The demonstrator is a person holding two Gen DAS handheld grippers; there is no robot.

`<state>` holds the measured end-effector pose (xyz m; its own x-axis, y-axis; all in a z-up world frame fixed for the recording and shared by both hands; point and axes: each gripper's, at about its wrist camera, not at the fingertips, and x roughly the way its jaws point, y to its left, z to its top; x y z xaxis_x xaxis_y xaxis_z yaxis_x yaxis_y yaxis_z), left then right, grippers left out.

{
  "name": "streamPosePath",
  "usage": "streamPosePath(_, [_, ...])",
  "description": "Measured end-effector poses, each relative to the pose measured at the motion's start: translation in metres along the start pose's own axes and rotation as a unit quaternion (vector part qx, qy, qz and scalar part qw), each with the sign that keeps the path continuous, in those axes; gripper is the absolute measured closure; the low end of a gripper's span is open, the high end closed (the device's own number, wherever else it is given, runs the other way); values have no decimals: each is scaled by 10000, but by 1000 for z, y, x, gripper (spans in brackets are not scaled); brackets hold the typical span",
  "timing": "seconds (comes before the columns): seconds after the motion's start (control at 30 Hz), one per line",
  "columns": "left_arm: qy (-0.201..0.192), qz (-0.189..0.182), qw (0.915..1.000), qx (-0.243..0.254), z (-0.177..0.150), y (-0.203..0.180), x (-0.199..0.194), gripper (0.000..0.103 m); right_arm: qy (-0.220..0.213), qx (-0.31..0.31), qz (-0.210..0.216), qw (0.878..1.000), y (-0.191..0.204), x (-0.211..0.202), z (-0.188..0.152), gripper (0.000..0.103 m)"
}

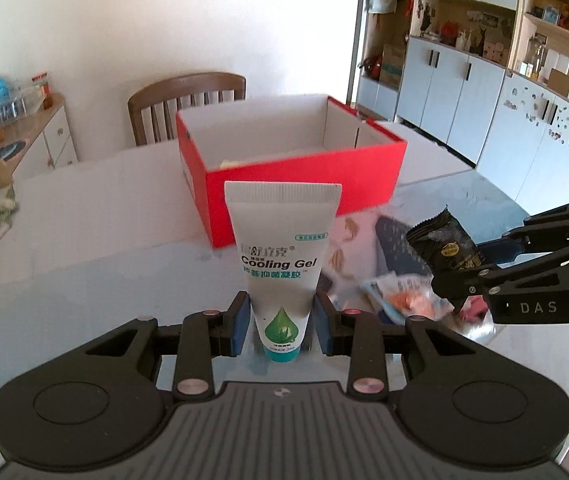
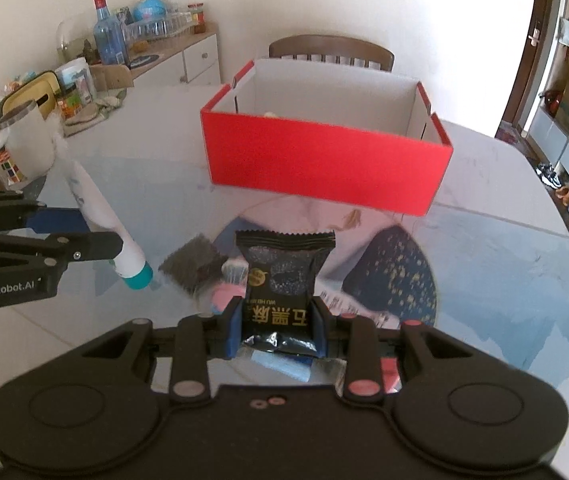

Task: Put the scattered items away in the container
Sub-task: 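Lift the gel tube and black packet and carry both over the red box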

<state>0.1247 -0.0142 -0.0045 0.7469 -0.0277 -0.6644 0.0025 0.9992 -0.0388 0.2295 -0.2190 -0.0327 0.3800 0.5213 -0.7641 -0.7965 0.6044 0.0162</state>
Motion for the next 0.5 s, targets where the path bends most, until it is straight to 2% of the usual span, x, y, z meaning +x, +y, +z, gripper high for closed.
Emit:
streamPosePath(0.2, [-58, 4, 10000, 10, 27, -4, 7, 71, -165, -132, 32, 9998, -13, -5, 22, 0])
streamPosePath(0.3, [5, -75, 9999, -140, 41, -2, 12, 71, -248, -179, 52, 9995, -20, -7, 34, 0])
streamPosePath(0.5, [88, -48, 9999, -92, 67, -3, 25, 71, -317, -238, 120, 9991, -39, -5, 55, 0])
